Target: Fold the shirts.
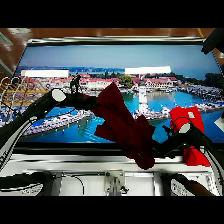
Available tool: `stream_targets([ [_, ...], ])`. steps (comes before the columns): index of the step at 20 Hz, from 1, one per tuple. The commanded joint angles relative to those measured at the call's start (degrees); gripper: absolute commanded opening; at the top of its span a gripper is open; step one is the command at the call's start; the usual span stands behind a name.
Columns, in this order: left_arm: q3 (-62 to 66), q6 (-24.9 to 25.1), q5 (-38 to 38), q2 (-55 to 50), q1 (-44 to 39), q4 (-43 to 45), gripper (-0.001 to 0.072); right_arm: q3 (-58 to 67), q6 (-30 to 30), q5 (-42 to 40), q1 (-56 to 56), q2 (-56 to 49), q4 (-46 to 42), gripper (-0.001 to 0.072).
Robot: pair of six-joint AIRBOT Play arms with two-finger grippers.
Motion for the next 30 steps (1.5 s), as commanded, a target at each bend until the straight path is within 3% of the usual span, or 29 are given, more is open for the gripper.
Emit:
stream_targets([
  [1, 1.03, 2.05, 0.02, 2.03, 0.22, -0.04, 0.0032, 4.85, -5.84, 0.46, -0.04, 1.31, 2.78, 0.0059],
  [7, 14.45, 13.75, 0.02, 13.16, 0.28, 0.0, 0.0032, 39.71, -6.01, -2.97, -0.15, 15.47, 2.73, 0.0058],
  [11, 26.32, 13.84, 0.07, 22.1, 0.28, 2.4, 0.0032, 64.63, -3.58, -7.52, -0.15, 19.96, 3.39, 0.0059],
  [15, 30.97, 12.2, -0.66, 31.26, 0.28, 9.53, 0.0032, 77.44, 0.33, -2.84, -0.15, 20.41, 3.65, 0.0059],
  [17, 30.97, 6.75, -7.82, 34.38, 0.26, 16.06, 0.0032, 79.25, 1.07, 1.16, -0.15, 20.41, 3.63, 0.0059],
  [19, 30.93, 2.78, -21.07, 35.41, 0.26, 23.34, 0.0032, 79.25, 1.03, 5.84, -0.15, 20.5, 3.3, 0.0059],
  [21, 30.18, 1.05, -33.94, 35.06, 0.26, 29.68, 0.0032, 79.23, 1.14, 11.76, -0.15, 20.24, 2.43, 0.0058],
  [22, 29.05, 0.79, -36.92, 35.08, 0.26, 32.0, 0.0032, 79.08, 1.53, 15.8, -0.15, 19.89, 2.12, 0.0059],
  [26, 25.88, -0.28, -32.65, 34.8, 0.26, 37.24, 0.0032, 75.14, 3.69, 33.79, -0.13, 17.49, 1.75, 0.0058],
  [30, 23.28, -2.12, -24.87, 31.5, 0.26, 39.17, 0.0033, 53.09, 5.03, 32.98, 6.05, 20.09, -3.15, 0.0058],
])
